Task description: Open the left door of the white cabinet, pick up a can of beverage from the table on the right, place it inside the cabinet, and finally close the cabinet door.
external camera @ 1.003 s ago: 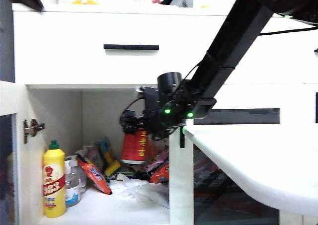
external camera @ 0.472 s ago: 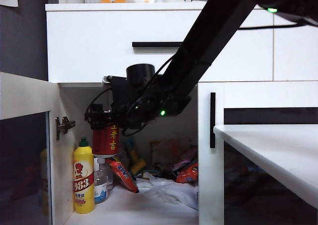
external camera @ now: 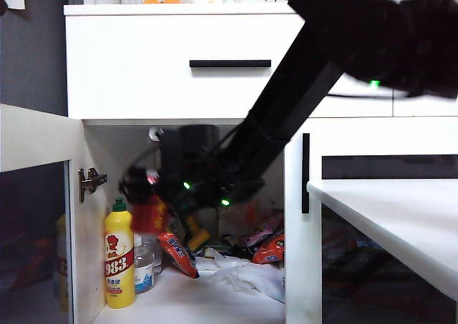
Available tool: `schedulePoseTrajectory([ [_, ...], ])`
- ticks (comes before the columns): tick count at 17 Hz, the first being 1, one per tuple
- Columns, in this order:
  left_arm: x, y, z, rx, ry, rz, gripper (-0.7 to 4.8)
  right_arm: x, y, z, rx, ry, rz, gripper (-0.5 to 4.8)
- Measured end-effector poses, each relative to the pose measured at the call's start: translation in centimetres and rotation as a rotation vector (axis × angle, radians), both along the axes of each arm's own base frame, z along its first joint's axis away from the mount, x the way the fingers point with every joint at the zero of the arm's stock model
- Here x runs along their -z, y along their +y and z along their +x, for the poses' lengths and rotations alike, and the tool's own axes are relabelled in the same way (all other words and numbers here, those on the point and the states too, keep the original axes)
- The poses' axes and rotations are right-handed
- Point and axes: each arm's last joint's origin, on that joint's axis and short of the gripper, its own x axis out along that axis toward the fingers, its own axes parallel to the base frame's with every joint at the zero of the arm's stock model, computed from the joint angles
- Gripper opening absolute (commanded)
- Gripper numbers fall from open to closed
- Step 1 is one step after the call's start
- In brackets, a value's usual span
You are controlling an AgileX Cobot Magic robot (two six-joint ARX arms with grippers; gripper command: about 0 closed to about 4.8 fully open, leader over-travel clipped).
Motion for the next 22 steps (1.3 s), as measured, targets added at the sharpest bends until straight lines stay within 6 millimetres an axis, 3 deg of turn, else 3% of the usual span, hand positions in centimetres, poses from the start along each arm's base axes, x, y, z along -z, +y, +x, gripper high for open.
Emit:
schedulePoseTrajectory([
  [2, 0.1, 0.0, 0.0, -0.001, 0.011, 0.007, 4.79, -1.3, 0.7, 1.0, 0.014, -0.047, 0.038, 3.36],
  [3, 0.2, 0.0, -0.1, -0.001, 0.019, 0.011, 4.79, -1.0, 0.8, 1.6, 0.033, -0.059, 0.049, 3.36],
  [6, 0.5, 0.1, -0.2, 0.000, 0.044, 0.025, 4.79, 3.3, -0.6, 2.7, 0.124, 0.034, -0.029, 3.36],
  [9, 0.3, 0.3, -0.5, -0.001, 0.028, 0.014, 4.79, 3.3, -1.5, 3.4, 0.245, 0.022, -0.023, 3.36],
  [13, 0.4, 0.4, -0.7, -0.002, 0.029, 0.014, 4.79, 3.0, -5.4, 5.8, 0.385, 0.002, 0.046, 3.36],
  [15, 0.4, 0.5, -0.8, -0.004, 0.034, 0.010, 4.79, 3.1, -5.4, 5.8, 0.408, -0.007, 0.050, 3.36],
  [18, 0.4, 0.5, -0.8, -0.006, 0.037, 0.006, 4.79, 4.2, -4.1, 4.9, 0.303, -0.039, -0.052, 3.36],
  [22, 0.4, 0.5, -0.8, -0.006, 0.037, 0.006, 4.79, 4.2, -3.7, 4.7, 0.227, -0.058, -0.083, 3.36],
])
